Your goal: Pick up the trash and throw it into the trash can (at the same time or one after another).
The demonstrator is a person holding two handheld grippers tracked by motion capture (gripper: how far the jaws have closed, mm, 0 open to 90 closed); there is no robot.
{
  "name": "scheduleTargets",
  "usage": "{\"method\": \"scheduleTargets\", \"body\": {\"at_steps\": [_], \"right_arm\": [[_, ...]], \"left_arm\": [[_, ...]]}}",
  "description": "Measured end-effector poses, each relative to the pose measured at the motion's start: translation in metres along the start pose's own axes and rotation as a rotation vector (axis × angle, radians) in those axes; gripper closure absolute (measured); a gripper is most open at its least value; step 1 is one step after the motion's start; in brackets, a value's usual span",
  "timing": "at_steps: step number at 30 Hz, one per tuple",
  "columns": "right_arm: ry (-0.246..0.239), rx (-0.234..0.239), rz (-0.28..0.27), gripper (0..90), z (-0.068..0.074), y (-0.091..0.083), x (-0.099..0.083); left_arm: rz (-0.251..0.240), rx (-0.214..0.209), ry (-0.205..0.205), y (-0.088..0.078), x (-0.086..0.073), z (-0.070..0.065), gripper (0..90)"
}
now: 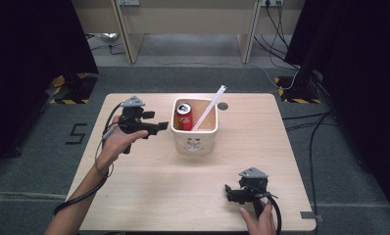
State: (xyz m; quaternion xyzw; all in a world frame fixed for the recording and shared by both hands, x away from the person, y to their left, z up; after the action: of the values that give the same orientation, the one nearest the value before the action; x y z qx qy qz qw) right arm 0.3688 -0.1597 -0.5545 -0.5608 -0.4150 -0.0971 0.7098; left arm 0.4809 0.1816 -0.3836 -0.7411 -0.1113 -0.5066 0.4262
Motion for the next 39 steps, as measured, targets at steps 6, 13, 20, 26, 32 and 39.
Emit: {"method": "scheduleTargets", "body": {"at_steps": [6,13,20,26,32,39], "right_arm": [[0.000,0.000,-0.002,0.2,0.000,0.000,0.000],[0.001,0.000,-0.002,0.3,0.000,0.000,0.000],[-0.002,-0.001,-0.002,0.3,0.000,0.000,0.000],[-0.002,-0.001,-0.003,0.3,0.000,0.000,-0.001],[0.003,-0.001,-0.002,0.2,0.001,-0.001,-0.001],[0.007,0.001,0.000,0.3,0.001,-0.001,-0.001]], "left_arm": [[0.004,0.018,-0.014,-0.010,-0.028,0.012,22.5],[0.005,0.044,-0.012,-0.014,-0.058,0.020,21.7],[0.016,0.060,0.002,-0.016,-0.085,0.020,21.6],[0.023,0.069,0.012,-0.013,-0.109,0.018,21.6],[0.041,0.081,0.016,-0.011,-0.129,0.018,21.6],[0.068,0.085,0.017,-0.006,-0.152,0.017,21.6]]}}
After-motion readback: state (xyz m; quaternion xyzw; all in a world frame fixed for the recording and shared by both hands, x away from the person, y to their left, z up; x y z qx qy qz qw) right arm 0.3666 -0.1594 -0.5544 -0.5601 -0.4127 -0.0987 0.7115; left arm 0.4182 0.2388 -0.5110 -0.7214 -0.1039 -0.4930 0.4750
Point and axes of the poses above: each handheld gripper's, and its own axes: y roughly forward along the jaws, x roughly out of its top, z roughly to its left, the point moved 5 cm from there along y, roughly forward along the jaws, and after that the axes turned 3 degrees about x, right-handed, at the moved point
